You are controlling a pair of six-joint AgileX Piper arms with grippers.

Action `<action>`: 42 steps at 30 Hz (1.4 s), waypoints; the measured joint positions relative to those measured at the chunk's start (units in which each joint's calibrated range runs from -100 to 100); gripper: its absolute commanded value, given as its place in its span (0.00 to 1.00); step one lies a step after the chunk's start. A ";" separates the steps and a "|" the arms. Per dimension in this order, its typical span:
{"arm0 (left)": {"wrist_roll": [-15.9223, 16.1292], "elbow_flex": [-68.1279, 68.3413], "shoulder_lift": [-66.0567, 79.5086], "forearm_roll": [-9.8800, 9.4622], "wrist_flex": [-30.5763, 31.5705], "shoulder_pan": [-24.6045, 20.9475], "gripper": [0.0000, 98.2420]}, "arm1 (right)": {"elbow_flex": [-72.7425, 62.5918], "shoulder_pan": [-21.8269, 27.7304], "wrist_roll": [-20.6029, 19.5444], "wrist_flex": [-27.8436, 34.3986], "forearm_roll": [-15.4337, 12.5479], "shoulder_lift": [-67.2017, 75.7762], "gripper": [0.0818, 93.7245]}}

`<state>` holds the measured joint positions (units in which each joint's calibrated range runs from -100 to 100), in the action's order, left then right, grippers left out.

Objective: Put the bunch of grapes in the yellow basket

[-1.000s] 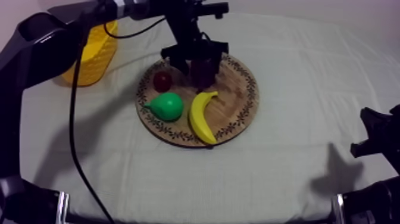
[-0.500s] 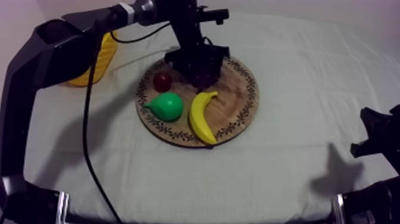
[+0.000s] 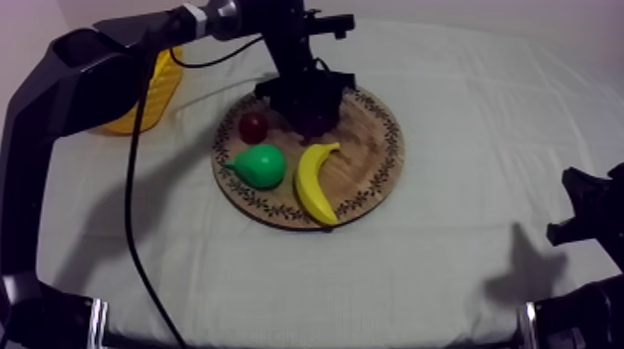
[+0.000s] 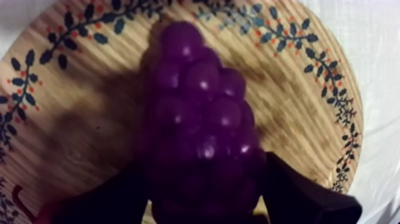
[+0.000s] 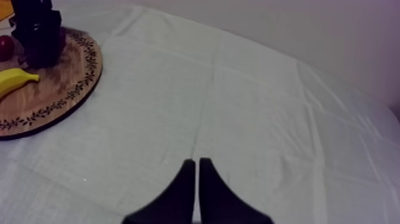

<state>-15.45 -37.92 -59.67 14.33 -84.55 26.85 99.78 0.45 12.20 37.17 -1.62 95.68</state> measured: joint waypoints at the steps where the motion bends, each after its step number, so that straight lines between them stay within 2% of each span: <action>1: 0.09 0.32 0.23 0.00 0.44 0.00 0.65 | 0.00 0.00 0.00 0.00 0.00 0.00 0.00; 13: 1.73 5.35 4.50 -0.29 5.25 -0.01 0.64 | 0.00 0.00 0.03 0.00 0.00 0.00 0.00; 22: 4.37 15.83 12.96 -0.72 10.79 -1.11 0.64 | 0.00 0.00 0.03 0.00 0.00 0.00 0.00; 32: 9.69 28.40 28.03 -2.34 12.46 -2.31 0.64 | 0.00 0.00 0.03 0.00 0.00 0.00 0.00; 42: 17.25 40.85 43.99 -5.95 12.20 -2.80 0.64 | 0.00 0.00 0.00 0.00 0.00 0.00 0.00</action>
<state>1.80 2.93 -15.67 8.39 -72.35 24.05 99.78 0.45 12.20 37.17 -1.62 95.68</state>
